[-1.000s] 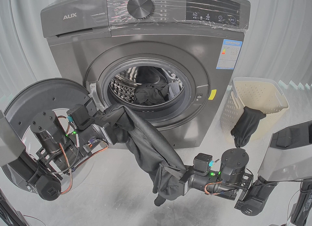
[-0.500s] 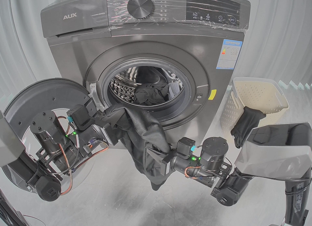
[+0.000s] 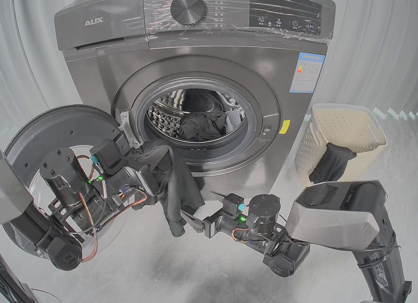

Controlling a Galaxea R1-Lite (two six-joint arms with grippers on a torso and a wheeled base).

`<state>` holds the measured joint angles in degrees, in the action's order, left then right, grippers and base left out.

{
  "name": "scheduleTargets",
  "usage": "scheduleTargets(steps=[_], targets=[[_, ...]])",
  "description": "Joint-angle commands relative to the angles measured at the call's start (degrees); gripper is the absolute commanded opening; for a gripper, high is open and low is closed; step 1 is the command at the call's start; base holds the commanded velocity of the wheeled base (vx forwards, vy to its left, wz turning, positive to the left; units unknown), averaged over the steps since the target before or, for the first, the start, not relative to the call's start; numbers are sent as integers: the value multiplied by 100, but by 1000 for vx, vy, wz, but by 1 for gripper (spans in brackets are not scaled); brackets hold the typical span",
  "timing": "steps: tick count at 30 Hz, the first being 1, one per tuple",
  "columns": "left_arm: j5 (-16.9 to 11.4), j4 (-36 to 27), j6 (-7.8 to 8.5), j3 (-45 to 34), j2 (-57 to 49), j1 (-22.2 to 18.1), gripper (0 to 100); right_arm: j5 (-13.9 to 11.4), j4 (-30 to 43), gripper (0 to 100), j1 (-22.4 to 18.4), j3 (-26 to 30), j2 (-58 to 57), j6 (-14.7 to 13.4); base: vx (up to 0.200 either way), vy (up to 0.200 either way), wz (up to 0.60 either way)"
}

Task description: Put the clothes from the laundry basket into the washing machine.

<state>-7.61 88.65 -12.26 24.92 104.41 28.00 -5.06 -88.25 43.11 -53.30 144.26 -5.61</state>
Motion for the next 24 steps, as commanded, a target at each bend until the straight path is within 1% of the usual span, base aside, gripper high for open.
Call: scheduleTargets(steps=[1,5,8,14,16,17,19,20,22,24], targets=[[5,3,-4,13,-9,4,0,-21,-8,100,84,56,84,-2,0,0,0],[5,3,5,22,9,4,0,-65,-8,100,233,214,23,-2,0,0,0],[5,3,-4,22,18,4,0,-74,-8,100,471,346,-12,-11,0,0,0],[5,3,5,22,27,4,0,-83,-8,100,919,355,-83,-72,0,0,0],[5,3,5,22,27,4,0,-83,1,100,1042,346,-91,-178,0,0,0],[5,3,5,22,27,4,0,-83,1,100,1042,346,-91,-178,0,0,0],[5,3,5,22,18,4,0,-65,18,100,1165,311,-91,-353,0,0,0],[5,3,5,22,18,4,0,-65,18,100,1174,311,-91,-362,0,0,0],[5,3,5,22,27,4,0,-65,53,100,1200,206,-91,-529,0,0,0],[5,3,5,22,27,4,0,-65,88,100,1200,179,-91,-635,0,0,0]])
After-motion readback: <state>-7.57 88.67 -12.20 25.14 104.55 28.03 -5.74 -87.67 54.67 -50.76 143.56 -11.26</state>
